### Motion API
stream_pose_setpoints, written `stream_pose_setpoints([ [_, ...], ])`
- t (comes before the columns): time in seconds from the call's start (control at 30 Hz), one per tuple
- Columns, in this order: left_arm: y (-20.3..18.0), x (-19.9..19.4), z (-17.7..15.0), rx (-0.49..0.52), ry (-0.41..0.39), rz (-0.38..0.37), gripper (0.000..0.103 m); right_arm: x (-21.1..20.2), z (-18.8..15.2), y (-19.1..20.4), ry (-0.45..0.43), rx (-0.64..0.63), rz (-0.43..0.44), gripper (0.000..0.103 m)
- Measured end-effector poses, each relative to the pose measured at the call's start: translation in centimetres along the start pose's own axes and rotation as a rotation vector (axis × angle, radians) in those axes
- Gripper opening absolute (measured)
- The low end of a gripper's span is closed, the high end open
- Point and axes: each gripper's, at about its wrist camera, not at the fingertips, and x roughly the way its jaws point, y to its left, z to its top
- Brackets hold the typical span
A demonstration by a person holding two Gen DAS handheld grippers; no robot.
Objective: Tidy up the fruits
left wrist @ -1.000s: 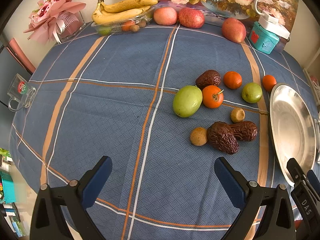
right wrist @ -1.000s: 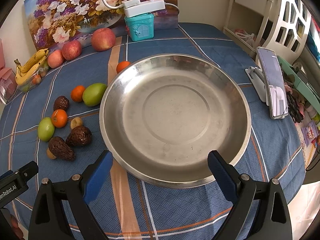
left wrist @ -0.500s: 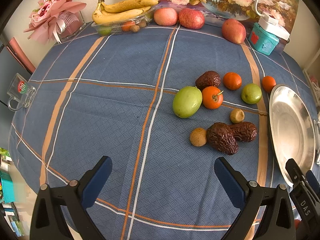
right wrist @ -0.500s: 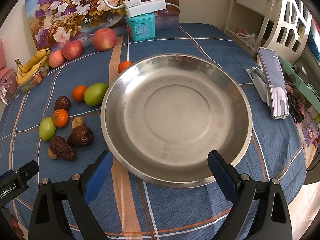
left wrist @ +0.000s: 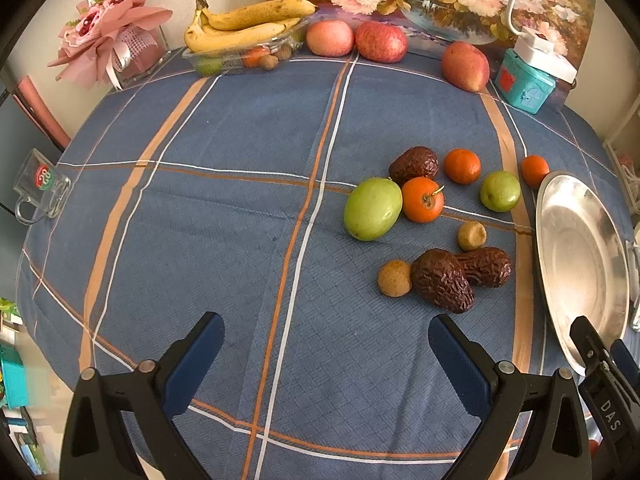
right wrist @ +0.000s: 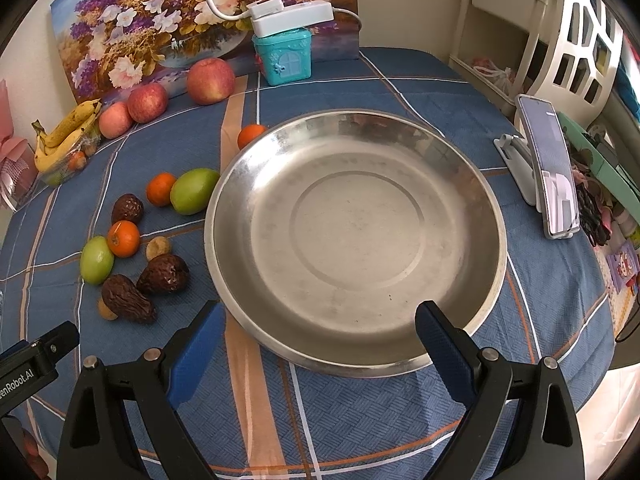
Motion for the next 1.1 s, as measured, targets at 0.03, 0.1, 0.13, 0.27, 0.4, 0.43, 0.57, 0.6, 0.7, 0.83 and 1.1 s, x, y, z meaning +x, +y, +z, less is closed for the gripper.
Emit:
stream_pose_setpoints([
  [0.03,0.0,0.0,0.0,0.001,-0.004,-0.002,0.103,0.0,0.0,0.0,-0.003,-0.001,0.0,0.096],
  [0.1,-0.1,-0.3,0.1,0.004,-0.019,-0.011,0.103,-0.1,0.0,0.0,-0.009,0.0,0.0,0.096],
  [0.13,-0.2,-0.3,0.2,0.008,-0.033,-0.014,0.103,-0.1,0.0,0.0,-0.012,0.001,0.001,0.096],
  [0.27,-0.1,-0.5,0.4,0.011,-0.072,-0.022,0.103,-0.3,0.2,0.1,-0.03,0.003,0.017,0.096],
  [0.4,0.0,-0.9,0.6,0.004,-0.126,-0.023,0.103,-0.5,0.3,0.3,-0.044,0.001,0.034,0.096],
  [0.43,0.0,-1.0,0.7,0.006,-0.144,-0.013,0.103,-0.5,0.3,0.4,-0.044,0.0,0.035,0.096],
  [0.57,0.7,-1.1,1.4,-0.033,-0.177,-0.066,0.103,-0.6,0.5,0.6,-0.048,0.002,0.064,0.096],
  [0.6,1.0,-1.1,1.6,-0.047,-0.179,-0.078,0.103,-0.7,0.6,0.6,-0.058,0.008,0.08,0.096],
  [0.7,1.3,-1.2,2.4,-0.055,-0.189,-0.082,0.103,-1.3,1.4,1.2,-0.078,0.005,0.128,0.096],
  [0.83,1.4,-1.1,2.8,-0.07,-0.198,-0.076,0.103,-1.5,2.2,2.6,-0.081,-0.022,0.164,0.096],
  [1.1,3.1,0.0,5.2,-0.153,-0.193,-0.066,0.103,-1.7,4.1,5.0,-0.093,-0.036,0.222,0.096],
])
